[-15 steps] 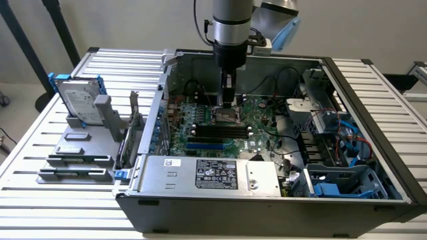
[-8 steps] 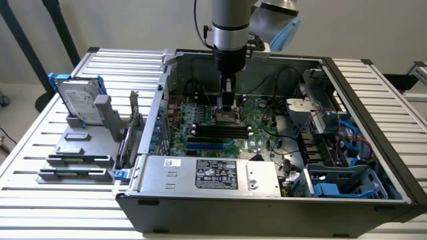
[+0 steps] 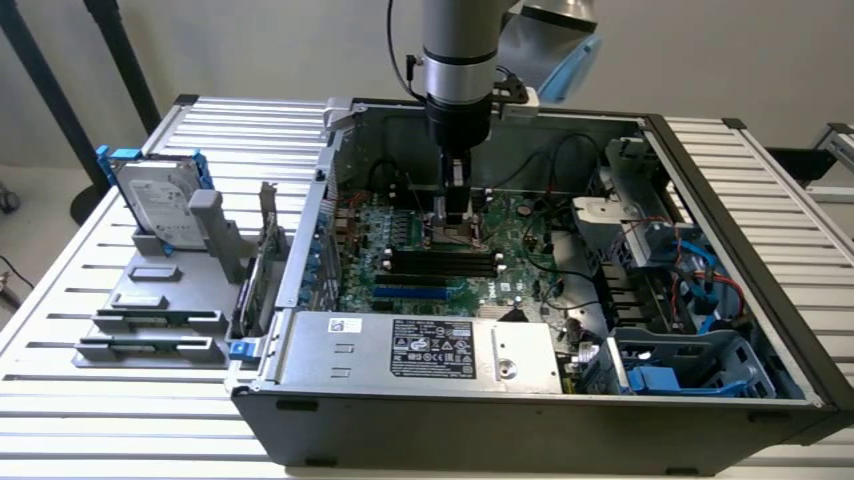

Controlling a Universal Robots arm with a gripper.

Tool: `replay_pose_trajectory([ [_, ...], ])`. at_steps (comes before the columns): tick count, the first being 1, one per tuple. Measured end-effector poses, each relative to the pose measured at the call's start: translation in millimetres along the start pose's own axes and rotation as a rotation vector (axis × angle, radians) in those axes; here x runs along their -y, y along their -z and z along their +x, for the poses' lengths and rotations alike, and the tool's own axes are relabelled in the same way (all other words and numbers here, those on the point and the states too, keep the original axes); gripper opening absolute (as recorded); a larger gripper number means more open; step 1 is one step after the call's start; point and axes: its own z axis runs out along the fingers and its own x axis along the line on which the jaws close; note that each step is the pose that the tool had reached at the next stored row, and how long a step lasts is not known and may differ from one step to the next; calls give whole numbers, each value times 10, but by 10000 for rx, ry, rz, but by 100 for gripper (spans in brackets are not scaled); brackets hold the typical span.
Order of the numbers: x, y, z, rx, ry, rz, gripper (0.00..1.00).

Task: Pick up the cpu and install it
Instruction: 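Place the cpu into insertion slot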

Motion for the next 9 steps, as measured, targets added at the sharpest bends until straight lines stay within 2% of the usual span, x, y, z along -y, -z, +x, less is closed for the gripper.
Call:
replay_pose_trajectory([
  [9,6,-98,-2,-24,-2,8,55],
])
